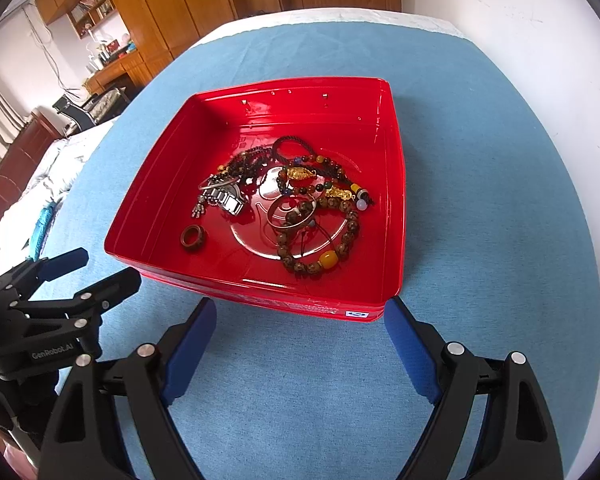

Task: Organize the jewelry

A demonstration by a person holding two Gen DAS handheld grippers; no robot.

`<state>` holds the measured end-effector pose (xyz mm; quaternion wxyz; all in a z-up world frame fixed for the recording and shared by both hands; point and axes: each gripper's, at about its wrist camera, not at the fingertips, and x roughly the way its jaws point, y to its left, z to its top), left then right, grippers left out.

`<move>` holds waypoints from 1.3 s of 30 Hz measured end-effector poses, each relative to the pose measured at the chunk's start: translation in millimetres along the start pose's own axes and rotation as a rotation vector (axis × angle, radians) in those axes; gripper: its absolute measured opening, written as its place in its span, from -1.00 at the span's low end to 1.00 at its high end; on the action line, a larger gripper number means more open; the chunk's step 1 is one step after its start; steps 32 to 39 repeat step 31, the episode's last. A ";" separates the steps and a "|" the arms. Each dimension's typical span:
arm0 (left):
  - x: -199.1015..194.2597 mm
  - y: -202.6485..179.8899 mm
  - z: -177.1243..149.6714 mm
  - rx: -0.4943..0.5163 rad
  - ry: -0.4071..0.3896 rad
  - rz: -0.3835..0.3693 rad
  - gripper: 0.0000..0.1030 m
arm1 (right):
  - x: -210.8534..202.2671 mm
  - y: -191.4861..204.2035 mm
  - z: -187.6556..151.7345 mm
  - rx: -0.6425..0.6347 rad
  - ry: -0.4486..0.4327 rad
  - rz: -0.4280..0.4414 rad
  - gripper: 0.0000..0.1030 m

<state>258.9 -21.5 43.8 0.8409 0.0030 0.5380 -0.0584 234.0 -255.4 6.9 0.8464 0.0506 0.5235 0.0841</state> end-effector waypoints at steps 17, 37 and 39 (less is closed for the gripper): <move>2.5 -0.6 -1.2 0.001 0.006 -0.002 0.85 | 0.9 0.6 -0.1 -0.002 0.001 -0.001 0.67; 3.3 0.1 -0.3 0.001 0.010 -0.005 0.85 | 4.1 0.8 -1.0 -0.002 0.003 -0.001 0.67; 3.3 0.1 -0.3 0.001 0.010 -0.005 0.85 | 4.1 0.8 -1.0 -0.002 0.003 -0.001 0.67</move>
